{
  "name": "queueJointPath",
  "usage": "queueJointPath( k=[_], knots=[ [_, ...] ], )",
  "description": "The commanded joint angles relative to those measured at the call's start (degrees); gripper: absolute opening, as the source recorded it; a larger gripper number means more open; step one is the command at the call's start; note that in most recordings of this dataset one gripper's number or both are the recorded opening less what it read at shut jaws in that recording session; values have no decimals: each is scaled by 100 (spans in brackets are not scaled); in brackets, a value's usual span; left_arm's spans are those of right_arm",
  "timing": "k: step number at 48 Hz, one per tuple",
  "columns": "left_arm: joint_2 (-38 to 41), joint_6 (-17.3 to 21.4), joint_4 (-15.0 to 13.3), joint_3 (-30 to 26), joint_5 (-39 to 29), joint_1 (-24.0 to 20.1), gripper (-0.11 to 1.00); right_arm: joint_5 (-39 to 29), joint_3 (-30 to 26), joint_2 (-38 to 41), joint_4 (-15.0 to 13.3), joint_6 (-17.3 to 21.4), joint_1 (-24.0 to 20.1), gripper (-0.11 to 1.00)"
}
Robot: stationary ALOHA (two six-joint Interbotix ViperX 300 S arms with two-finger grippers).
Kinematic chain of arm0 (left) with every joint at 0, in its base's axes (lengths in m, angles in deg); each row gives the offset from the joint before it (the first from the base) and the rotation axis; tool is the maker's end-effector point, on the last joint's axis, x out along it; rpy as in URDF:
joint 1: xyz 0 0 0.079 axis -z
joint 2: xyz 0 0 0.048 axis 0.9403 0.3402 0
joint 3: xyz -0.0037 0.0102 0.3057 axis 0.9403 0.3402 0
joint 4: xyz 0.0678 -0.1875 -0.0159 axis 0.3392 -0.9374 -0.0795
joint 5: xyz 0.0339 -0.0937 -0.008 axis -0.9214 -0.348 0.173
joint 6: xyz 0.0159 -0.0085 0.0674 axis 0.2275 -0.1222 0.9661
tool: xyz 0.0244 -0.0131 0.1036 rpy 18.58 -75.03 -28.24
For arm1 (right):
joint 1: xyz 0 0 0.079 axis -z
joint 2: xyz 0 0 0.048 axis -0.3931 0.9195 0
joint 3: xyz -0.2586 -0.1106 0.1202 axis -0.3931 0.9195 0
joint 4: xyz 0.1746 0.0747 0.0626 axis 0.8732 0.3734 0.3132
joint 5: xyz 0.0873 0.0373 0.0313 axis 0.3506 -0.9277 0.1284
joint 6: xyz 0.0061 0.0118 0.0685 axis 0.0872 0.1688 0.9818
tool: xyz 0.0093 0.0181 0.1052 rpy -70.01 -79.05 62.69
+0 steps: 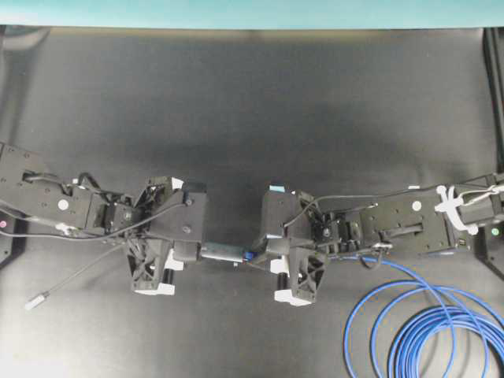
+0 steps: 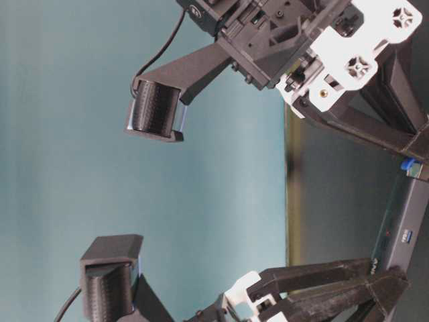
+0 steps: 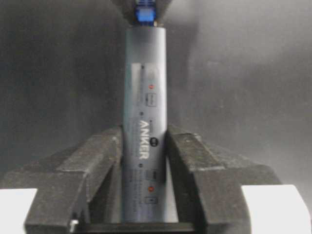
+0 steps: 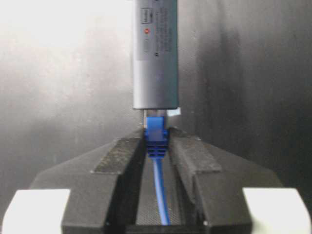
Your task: Insert the LAN cable into the hub.
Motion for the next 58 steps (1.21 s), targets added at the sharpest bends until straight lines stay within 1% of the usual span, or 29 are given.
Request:
queueJointPath(
  k=[1,8,15,27,29,33,37,40,42,46,58],
  knots=[
    [-18,9,18,-220,185,-53,28,211,-202,-53,9,-18,26,13],
    [-44,-9,18,-123,79,-53,28,132,-132,-88,0,-35,0,13],
    [-79,-9,18,-53,-79,-18,28,123,114,-185,0,9,-62,13],
    [-79,-44,18,-44,-114,-9,28,123,360,-255,9,26,-158,15],
    [-79,-44,18,-35,-132,-9,28,123,360,-264,9,26,-158,22],
    [-70,-62,18,0,-123,-9,28,97,369,-264,9,26,-158,48],
    [-70,-70,18,18,-132,-18,28,53,404,-290,9,26,-167,72],
    [-70,-79,18,26,-123,-9,28,26,448,-316,9,26,-158,83],
    [-62,-70,18,26,-123,-9,28,9,510,-360,9,35,-149,85],
    [-62,-79,18,26,-132,-9,28,-18,624,-466,9,35,-141,82],
    [-35,-88,18,26,-123,-9,28,18,967,-721,88,44,-132,82]
  ],
)
